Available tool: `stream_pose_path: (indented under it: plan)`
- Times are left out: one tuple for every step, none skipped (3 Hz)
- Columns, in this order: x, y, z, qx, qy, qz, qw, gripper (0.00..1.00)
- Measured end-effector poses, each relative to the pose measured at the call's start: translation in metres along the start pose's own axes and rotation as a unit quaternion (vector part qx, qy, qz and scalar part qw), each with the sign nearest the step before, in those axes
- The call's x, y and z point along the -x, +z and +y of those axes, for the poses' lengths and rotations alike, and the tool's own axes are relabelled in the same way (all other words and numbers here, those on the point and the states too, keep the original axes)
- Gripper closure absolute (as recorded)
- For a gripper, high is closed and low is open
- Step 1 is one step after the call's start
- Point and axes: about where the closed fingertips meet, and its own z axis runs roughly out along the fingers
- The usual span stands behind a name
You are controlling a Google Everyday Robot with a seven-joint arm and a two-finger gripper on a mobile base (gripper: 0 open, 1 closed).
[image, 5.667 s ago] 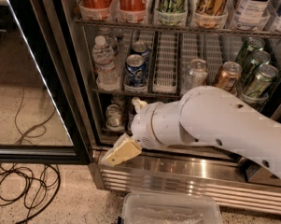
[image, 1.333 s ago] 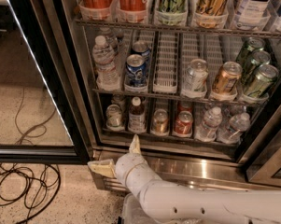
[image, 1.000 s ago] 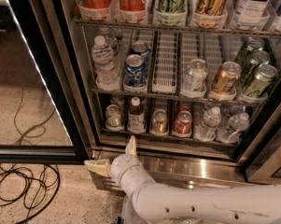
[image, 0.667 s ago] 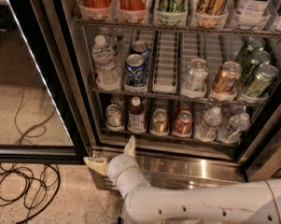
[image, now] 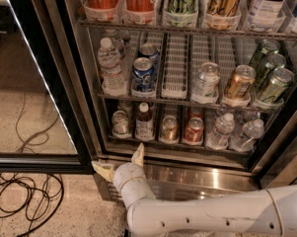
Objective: Pick 7up can from bottom shelf of fridge
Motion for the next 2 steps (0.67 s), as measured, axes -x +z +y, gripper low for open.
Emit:
stream_pose_path:
  plan:
    - [0.0,0.0,0.0,0.0,0.0,0.0,1.0,0.0]
    - [0.0046,0.0091,-0.004,-0.008,-0.009,-0.015,0.9998,0.0]
